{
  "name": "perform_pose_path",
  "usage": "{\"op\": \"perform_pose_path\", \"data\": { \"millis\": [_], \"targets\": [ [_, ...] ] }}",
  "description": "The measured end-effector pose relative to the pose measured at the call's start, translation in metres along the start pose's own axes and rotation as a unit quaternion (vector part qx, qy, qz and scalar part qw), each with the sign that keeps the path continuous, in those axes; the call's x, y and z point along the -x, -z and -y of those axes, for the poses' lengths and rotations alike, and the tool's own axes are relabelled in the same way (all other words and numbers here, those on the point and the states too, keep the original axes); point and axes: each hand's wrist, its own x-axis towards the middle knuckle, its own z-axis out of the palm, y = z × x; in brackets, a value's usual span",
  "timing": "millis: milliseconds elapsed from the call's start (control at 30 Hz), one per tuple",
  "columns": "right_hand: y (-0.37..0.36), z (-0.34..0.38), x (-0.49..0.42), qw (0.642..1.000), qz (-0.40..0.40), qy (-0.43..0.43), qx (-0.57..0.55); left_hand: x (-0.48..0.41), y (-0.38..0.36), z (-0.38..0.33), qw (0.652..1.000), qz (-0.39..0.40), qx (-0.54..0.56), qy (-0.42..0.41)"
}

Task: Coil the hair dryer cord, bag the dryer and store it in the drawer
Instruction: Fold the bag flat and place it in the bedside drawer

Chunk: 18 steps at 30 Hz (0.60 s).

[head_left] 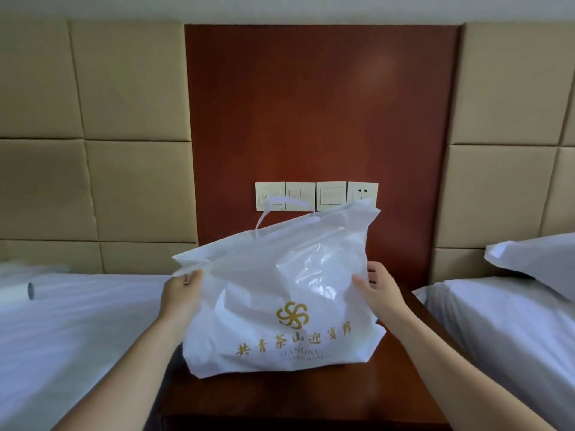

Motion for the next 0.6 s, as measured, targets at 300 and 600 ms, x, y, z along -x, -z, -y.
{"op": "perform_pose_path", "data": {
  "millis": [300, 600],
  "targets": [
    [0.000, 0.000, 0.009, 0.986, -0.106, 0.084, -0.094, -0.023, -0.006, 0.003, 0.999, -0.044, -0.017, -0.001],
    [0.016, 0.024, 0.022, 0.979, -0.154, 0.122, -0.062, -0.021, 0.006, -0.007, 0.995, -0.071, -0.063, 0.000]
  ]
}}
